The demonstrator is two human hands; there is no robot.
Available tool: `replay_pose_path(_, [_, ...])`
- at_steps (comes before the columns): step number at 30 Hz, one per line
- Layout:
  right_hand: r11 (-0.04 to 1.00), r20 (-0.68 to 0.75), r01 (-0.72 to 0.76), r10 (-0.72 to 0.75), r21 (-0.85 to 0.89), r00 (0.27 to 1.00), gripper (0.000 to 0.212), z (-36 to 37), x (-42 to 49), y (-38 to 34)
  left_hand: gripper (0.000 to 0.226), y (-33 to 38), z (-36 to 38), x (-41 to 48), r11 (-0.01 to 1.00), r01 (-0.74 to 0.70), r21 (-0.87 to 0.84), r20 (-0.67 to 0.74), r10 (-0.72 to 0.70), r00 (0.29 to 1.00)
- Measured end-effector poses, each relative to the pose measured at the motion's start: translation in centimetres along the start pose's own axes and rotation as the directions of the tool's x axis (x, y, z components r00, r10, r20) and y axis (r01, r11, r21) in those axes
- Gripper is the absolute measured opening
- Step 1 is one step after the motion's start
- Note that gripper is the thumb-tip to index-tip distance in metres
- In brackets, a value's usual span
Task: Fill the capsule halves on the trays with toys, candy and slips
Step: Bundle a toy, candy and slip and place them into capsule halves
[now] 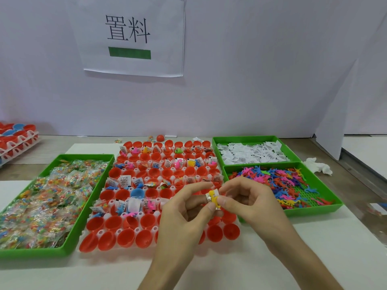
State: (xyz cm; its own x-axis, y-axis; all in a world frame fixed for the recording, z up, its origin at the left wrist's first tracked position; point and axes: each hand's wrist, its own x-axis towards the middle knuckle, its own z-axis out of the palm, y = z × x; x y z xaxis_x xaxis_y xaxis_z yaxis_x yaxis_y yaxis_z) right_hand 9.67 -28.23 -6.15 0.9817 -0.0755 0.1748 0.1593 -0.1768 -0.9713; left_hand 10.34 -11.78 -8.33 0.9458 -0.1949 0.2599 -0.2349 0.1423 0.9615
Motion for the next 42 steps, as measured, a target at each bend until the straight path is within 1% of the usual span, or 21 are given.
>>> replay_pose_path(3, [0.999, 0.031, 0.017, -0.016, -0.028, 0.999, 0.025, -0.1, 0.0, 0.0, 0.038, 0.1, 0.1, 0.0, 0.999, -0.015, 0.038, -0.002, 0.016, 1.0])
replay_pose_path(5, [0.995, 0.093, 0.082, -0.076, -0.061, 0.993, 0.036, -0.3, -0.1, -0.2, 0.04, 0.2, 0.2, 0.0, 0.995, -0.036, 0.089, 0.003, 0.036, 0.999])
replay_pose_path(6, [0.991, 0.128, 0.117, -0.107, -0.068, 0.986, 0.037, -0.5, -0.2, -0.3, 0.043, 0.2, 0.2, -0.1, 0.991, -0.052, 0.126, 0.005, 0.052, 0.999])
replay_pose_path(8, [0.978, 0.162, 0.169, -0.149, -0.119, 0.975, 0.034, -0.7, -0.3, -0.4, 0.048, 0.1, 0.2, -0.1, 0.969, -0.096, 0.228, 0.012, 0.096, 0.995])
replay_pose_path(11, [0.901, 0.127, 0.285, -0.257, -0.327, 0.958, 0.026, -0.5, -0.3, -0.2, 0.054, 0.1, 0.0, -0.1, 0.913, -0.162, 0.374, 0.029, 0.163, 0.986])
replay_pose_path(12, [0.874, 0.12, 0.317, -0.293, -0.369, 0.949, 0.023, -0.4, -0.3, -0.1, 0.055, 0.1, -0.1, -0.1, 0.897, -0.179, 0.404, 0.028, 0.183, 0.983])
replay_pose_path(15, [0.832, 0.118, 0.377, -0.361, -0.406, 0.925, 0.018, 0.2, -0.4, 0.1, 0.06, 0.1, -0.4, 0.0, 0.885, -0.18, 0.429, 0.007, 0.196, 0.981])
replay_pose_path(20, [0.824, 0.093, 0.418, -0.416, -0.383, 0.905, 0.016, 1.2, 0.3, -0.5, 0.058, 0.3, -1.1, 0.1, 0.888, -0.178, 0.424, -0.038, 0.214, 0.976])
replay_pose_path(22, [0.836, 0.091, 0.394, -0.39, -0.382, 0.916, 0.015, 1.7, 1.0, -0.9, 0.056, 0.6, -1.5, 0.4, 0.891, -0.164, 0.422, -0.048, 0.203, 0.978])
replay_pose_path(24, [0.88, 0.085, 0.344, -0.335, -0.327, 0.938, 0.016, 1.9, 1.9, -1.5, 0.056, 1.3, -2.1, 0.7, 0.888, -0.145, 0.436, -0.067, 0.193, 0.979])
replay_pose_path(26, [0.908, 0.077, 0.29, -0.28, -0.302, 0.957, 0.015, 2.0, 3.1, -1.9, 0.054, 2.3, -3.3, 1.3, 0.882, -0.1, 0.46, -0.131, 0.179, 0.975])
replay_pose_path(28, [0.897, 0.116, 0.245, -0.217, -0.367, 0.969, 0.013, 2.1, 4.4, -2.1, 0.047, 3.5, -5.3, 1.8, 0.873, -0.057, 0.484, -0.225, 0.187, 0.956])
replay_pose_path(29, [0.881, 0.154, 0.234, -0.186, -0.412, 0.97, 0.012, 2.3, 4.8, -1.9, 0.04, 4.1, -6.4, 2.0, 0.87, -0.057, 0.49, -0.263, 0.21, 0.942])
replay_pose_path(32, [0.829, 0.251, 0.212, -0.089, -0.518, 0.964, 0.014, 2.9, 5.3, -1.2, 0.025, 5.9, -9.8, 2.3, 0.831, -0.054, 0.554, -0.314, 0.268, 0.911])
replay_pose_path(34, [0.794, 0.269, 0.203, -0.051, -0.573, 0.962, 0.015, 2.9, 5.3, -0.8, 0.021, 6.4, -12.2, 2.5, 0.788, 0.022, 0.616, -0.353, 0.251, 0.901])
replay_pose_path(37, [0.77, 0.255, 0.175, -0.017, -0.613, 0.967, 0.012, 2.9, 5.3, -0.4, 0.015, 5.9, -16.1, 3.2, 0.679, 0.21, 0.703, -0.435, 0.178, 0.882])
replay_pose_path(40, [0.746, 0.257, 0.163, 0.011, -0.646, 0.966, 0.011, 3.3, 5.3, -0.2, 0.013, 4.3, -19.4, 3.5, 0.6, 0.37, 0.709, -0.516, 0.085, 0.852])
replay_pose_path(42, [0.732, 0.256, 0.159, 0.022, -0.663, 0.966, 0.01, 3.6, 5.4, -0.1, 0.01, 2.9, -20.8, 3.3, 0.541, 0.421, 0.728, -0.537, 0.07, 0.841])
